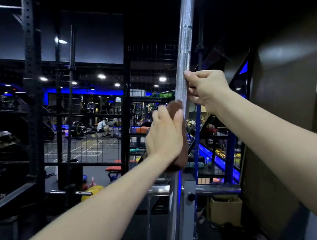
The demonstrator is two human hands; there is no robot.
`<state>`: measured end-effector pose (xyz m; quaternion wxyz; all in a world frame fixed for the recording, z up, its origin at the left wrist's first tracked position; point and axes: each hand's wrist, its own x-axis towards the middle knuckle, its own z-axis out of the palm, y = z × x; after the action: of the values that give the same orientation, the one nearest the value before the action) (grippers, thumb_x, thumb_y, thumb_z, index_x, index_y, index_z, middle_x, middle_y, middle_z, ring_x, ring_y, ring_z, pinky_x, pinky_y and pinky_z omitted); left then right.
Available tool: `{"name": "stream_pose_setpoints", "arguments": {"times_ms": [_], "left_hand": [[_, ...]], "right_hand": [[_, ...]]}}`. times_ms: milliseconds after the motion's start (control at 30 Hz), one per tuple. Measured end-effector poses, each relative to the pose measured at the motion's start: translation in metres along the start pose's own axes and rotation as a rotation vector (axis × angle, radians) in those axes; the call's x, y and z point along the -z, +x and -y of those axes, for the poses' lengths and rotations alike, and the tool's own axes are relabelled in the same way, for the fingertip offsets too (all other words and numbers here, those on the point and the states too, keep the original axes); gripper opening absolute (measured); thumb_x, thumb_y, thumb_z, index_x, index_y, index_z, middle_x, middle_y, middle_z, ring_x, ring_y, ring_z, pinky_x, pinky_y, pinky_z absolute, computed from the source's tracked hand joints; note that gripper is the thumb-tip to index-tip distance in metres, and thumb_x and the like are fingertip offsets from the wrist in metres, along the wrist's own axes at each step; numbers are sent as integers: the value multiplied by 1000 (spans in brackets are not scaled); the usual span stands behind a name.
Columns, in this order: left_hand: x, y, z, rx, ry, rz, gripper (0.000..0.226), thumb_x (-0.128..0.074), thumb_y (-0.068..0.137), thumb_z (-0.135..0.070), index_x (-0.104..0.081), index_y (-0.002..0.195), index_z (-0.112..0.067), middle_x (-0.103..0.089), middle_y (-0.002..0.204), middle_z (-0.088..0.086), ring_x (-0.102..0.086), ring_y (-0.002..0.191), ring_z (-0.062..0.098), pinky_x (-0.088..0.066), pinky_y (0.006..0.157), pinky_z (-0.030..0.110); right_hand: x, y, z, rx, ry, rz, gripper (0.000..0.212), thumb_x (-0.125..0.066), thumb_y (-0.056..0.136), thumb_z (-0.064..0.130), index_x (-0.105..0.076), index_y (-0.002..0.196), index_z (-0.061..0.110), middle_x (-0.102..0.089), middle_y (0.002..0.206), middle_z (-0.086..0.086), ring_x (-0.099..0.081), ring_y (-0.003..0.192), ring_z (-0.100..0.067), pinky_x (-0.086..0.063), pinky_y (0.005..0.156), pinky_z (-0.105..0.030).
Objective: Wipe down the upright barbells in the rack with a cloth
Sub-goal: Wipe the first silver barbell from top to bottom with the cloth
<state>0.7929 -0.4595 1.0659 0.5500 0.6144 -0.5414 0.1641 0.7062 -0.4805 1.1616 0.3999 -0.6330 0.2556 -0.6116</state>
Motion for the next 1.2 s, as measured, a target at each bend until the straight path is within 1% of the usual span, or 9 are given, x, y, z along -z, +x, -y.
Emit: {"name": "stream_pose_setpoints", "arguments": {"times_ms": [200,400,567,667,767,900,967,1100,1200], "left_hand": [[1,45,-21,33,-87,-86,41,-21,100,-45,-37,116,-11,-46,117,8,-56,99,32,-30,66,37],[-5,-23,15,5,21,-17,39,-20,98,-47,-35,113,-14,-45,108,6,-56,97,33,-38,68,39],[0,29,-16,-35,23,-104,42,-29,99,-46,-34,126,-14,-46,122,6,-54,102,27,-32,67,35],[-4,43,-26,-29,67,-173,45,-34,98,-46,-33,123,-9,-46,121,10,-53,101,28,-33,63,35],[-12,10,1,-212,250,-217,38,-37,93,-44,-31,111,-11,-49,111,14,-56,85,28,-38,50,32],[-19,-42,42,-336,379,-160,37,-51,84,-44,-37,94,-11,-55,88,11,-57,65,25,-40,38,29],[-15,-37,39,-343,413,-137,38,-44,88,-47,-39,98,-11,-55,90,9,-58,68,25,-38,40,30],[-4,8,1,-203,280,-108,46,-37,97,-46,-37,122,-8,-45,117,11,-54,93,29,-35,56,35],[-9,19,-7,-149,276,-108,47,-34,98,-47,-33,124,-8,-41,121,10,-52,99,30,-35,59,36]], "right_hand": [[-2,9,-7,10,-25,13,22,-62,92,16,-67,71,12,-60,61,-2,-52,55,-14,-55,81,-44],[-2,2,-5,39,-26,-8,16,-63,92,19,-68,82,8,-62,67,0,-58,47,-3,-57,65,-27],[1,6,-7,51,-66,-12,22,-62,92,20,-67,73,11,-63,69,-5,-57,55,-10,-59,70,-34],[0,10,-9,61,-86,-12,27,-62,93,21,-67,67,13,-62,65,-4,-55,54,-11,-56,71,-36],[-2,10,-10,65,-98,-39,27,-64,91,22,-66,65,15,-57,59,2,-53,55,-12,-55,66,-32],[-2,1,-4,18,-12,-21,21,-64,91,17,-65,71,11,-60,67,-1,-59,60,-11,-60,68,-30],[-1,1,-3,22,-13,-23,22,-63,91,18,-64,70,12,-60,68,-1,-59,61,-11,-60,70,-31],[-1,10,-11,45,-66,-48,26,-66,90,22,-65,65,17,-58,62,4,-54,56,-10,-58,76,-35],[-1,15,-20,53,-82,-47,28,-68,89,21,-64,60,20,-56,57,9,-51,57,-10,-56,79,-39]]}}
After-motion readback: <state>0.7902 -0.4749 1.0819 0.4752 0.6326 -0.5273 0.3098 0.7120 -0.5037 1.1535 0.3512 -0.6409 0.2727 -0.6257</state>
